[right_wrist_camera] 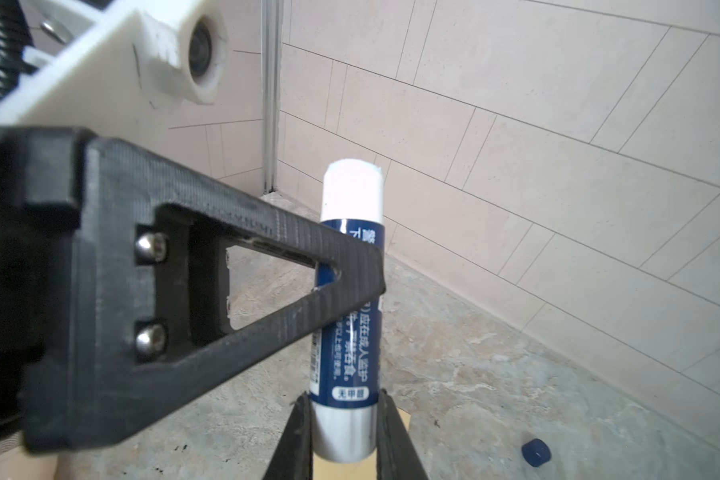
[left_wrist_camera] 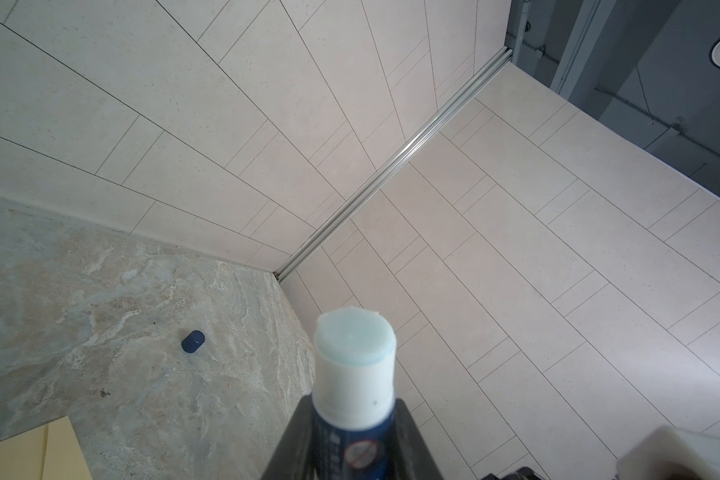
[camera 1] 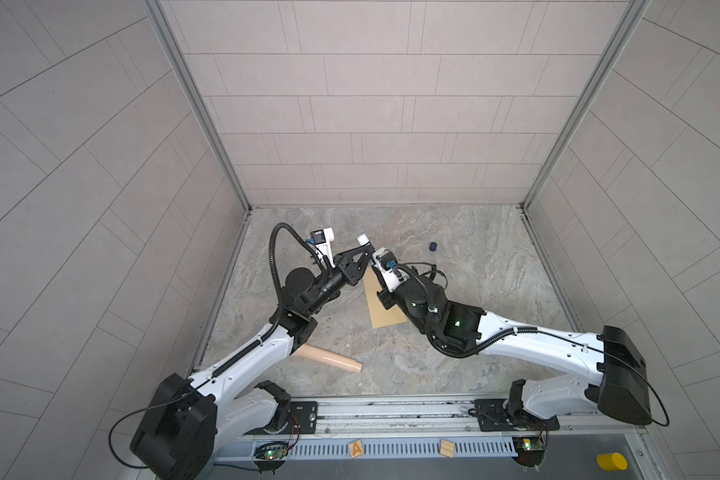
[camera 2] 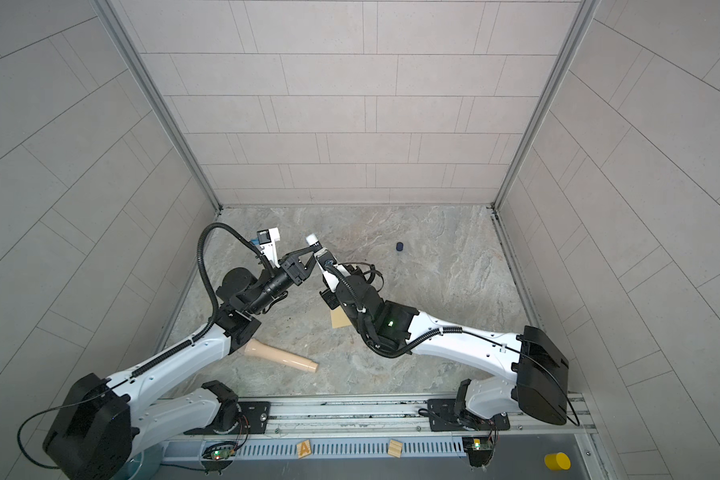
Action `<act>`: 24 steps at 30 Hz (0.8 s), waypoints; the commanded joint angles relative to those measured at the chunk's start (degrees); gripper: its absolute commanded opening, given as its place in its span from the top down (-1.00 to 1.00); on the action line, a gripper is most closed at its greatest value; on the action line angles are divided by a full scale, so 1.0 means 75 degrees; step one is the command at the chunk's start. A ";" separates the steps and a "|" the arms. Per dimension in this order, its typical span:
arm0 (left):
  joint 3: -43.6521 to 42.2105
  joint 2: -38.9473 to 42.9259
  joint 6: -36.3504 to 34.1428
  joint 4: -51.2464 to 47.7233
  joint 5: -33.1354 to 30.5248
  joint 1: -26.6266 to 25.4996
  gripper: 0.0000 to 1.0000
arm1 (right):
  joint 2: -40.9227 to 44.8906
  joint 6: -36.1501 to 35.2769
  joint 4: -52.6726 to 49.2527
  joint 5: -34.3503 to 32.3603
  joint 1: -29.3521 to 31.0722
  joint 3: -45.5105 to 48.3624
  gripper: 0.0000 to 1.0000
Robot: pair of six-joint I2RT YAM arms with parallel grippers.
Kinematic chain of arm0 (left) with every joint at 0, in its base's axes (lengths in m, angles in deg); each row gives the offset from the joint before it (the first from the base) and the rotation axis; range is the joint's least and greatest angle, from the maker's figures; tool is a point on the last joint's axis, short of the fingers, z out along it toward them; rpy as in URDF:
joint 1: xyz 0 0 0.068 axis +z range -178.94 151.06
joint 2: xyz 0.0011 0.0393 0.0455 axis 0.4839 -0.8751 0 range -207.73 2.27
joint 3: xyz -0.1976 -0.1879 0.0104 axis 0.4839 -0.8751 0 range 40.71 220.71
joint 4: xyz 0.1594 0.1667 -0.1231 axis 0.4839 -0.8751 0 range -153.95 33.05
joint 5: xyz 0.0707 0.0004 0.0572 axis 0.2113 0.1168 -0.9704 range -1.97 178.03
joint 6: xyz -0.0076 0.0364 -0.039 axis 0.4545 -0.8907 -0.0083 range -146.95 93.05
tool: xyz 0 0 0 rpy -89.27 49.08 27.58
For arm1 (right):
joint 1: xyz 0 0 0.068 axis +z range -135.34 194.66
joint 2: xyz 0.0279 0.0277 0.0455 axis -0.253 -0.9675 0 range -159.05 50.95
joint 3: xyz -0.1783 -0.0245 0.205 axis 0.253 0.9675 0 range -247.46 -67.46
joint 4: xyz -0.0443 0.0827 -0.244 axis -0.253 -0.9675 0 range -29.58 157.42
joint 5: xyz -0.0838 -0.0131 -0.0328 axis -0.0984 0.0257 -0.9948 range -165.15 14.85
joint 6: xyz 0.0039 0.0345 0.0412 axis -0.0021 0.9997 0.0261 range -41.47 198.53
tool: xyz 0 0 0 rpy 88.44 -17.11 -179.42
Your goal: Place the letter into the envelope and seal it
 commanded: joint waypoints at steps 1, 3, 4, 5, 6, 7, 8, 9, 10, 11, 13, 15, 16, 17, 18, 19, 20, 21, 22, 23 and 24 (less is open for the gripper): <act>0.0010 -0.0127 -0.0309 -0.0132 -0.0254 0.0007 1.00 | -0.0092 -0.0894 0.0198 -0.0310 0.0341 -0.0271 1.00; 0.0007 -0.0107 -0.0294 -0.0130 -0.0231 0.0007 1.00 | -0.0048 -0.0801 0.0198 -0.0209 0.0341 -0.0236 1.00; 0.0023 -0.0095 -0.0304 -0.0142 -0.0195 0.0013 1.00 | 0.0017 -0.0695 0.0151 -0.0070 0.0335 -0.0199 1.00; 0.0041 -0.0091 -0.0315 -0.0162 -0.0155 0.0007 1.00 | 0.0109 -0.0574 0.0085 0.0083 0.0302 -0.0190 0.95; 0.0069 -0.0069 -0.0323 -0.0196 -0.0117 0.0007 1.00 | 0.0216 -0.0437 0.0017 0.0249 0.0247 -0.0159 0.88; 0.0097 -0.0040 -0.0329 -0.0241 -0.0059 0.0001 1.00 | 0.0352 -0.0281 -0.0078 0.0567 0.0154 -0.0118 0.75; 0.0138 -0.0001 -0.0326 -0.0258 0.0002 0.0013 1.00 | 0.0480 -0.0082 -0.0207 0.0937 0.0022 -0.0068 0.60; 0.0171 0.0044 -0.0347 -0.0293 0.0033 0.0007 1.00 | 0.0612 0.0147 -0.0316 0.1310 -0.0128 -0.0018 0.48; 0.0216 0.0088 -0.0353 -0.0327 0.0070 0.0001 1.00 | 0.0759 0.0448 -0.0414 0.1884 -0.0343 0.0048 0.32; 0.0244 0.0146 -0.0353 -0.0350 0.0099 0.0007 1.00 | 0.0910 0.0821 -0.0433 0.2506 -0.0601 0.0156 0.19; 0.0287 0.0252 -0.0347 -0.0366 0.0101 0.0013 1.00 | 0.1193 0.1638 -0.0151 0.3695 -0.1144 0.0483 0.01; 0.0336 0.0340 -0.0290 -0.0347 0.0123 0.0021 1.00 | 0.1452 0.2475 0.0512 0.4784 -0.1701 0.0963 -0.15; 0.0362 0.0386 -0.0244 -0.0330 0.0145 0.0019 1.00 | 0.1546 0.2959 0.0929 0.5292 -0.1970 0.1212 -0.24; 0.0372 0.0425 -0.0161 -0.0254 0.0156 0.0019 1.00 | 0.1614 0.3433 0.1343 0.5702 -0.2198 0.1433 -0.32; 0.0366 0.0436 -0.0095 -0.0171 0.0165 0.0022 1.00 | 0.1651 0.3794 0.1711 0.5978 -0.2366 0.1605 -0.35; 0.0385 0.0453 -0.0017 -0.0077 0.0188 0.0025 1.00 | 0.1654 0.4178 0.2065 0.6239 -0.2520 0.1768 -0.39; 0.0396 0.0438 0.0090 0.0028 0.0209 0.0020 1.00 | 0.1621 0.4527 0.2353 0.6455 -0.2640 0.1870 -0.42; 0.0398 0.0429 0.0177 0.0102 0.0232 0.0020 1.00 | 0.1554 0.4829 0.2612 0.6657 -0.2749 0.1936 -0.43; 0.0410 0.0423 0.0251 0.0220 0.0257 0.0019 1.00 | 0.1451 0.5235 0.2932 0.6914 -0.2863 0.1978 -0.44; 0.0411 0.0395 0.0330 0.0309 0.0290 0.0020 1.00 | 0.1318 0.5644 0.3344 0.7182 -0.2962 0.2008 -0.45; 0.0409 0.0380 0.0388 0.0379 0.0300 0.0019 1.00 | 0.1177 0.6060 0.3753 0.7429 -0.3044 0.2029 -0.45</act>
